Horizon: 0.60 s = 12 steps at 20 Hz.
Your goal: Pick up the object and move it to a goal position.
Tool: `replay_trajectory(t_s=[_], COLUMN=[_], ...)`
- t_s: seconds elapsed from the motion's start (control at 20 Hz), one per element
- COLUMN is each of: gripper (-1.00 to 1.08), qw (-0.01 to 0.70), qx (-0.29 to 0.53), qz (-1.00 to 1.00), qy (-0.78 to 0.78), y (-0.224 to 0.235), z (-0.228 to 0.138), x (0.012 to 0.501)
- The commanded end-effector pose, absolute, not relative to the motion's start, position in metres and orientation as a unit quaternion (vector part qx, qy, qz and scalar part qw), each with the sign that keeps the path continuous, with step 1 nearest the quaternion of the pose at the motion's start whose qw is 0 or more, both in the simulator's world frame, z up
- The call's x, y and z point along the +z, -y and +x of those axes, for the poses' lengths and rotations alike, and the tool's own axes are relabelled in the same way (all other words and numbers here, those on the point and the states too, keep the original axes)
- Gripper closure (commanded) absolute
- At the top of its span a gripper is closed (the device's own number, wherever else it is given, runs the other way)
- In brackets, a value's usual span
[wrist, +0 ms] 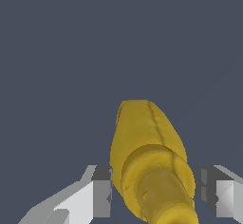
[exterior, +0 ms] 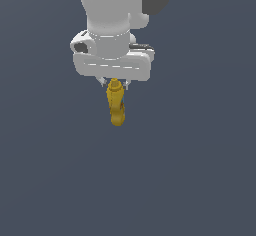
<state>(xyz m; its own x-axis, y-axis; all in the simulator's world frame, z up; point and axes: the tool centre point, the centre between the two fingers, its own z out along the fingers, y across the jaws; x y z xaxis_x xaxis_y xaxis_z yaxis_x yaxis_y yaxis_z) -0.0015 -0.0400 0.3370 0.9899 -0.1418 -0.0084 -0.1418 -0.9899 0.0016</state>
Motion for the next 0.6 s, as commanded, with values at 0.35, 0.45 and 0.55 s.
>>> replay_trajectory(t_s=[0.35, 0.45, 0.55], gripper=[1.08, 1.08, 1.08], qw=[0.001, 0.001, 0.000], qx=[0.000, 0.000, 0.000], qz=[0.997, 0.997, 0.997], qy=[0.071, 0.071, 0.071], y=[0.018, 0.015, 0.012], z=[-0.024, -0.028, -0.031], x=[0.446, 0.462, 0.477])
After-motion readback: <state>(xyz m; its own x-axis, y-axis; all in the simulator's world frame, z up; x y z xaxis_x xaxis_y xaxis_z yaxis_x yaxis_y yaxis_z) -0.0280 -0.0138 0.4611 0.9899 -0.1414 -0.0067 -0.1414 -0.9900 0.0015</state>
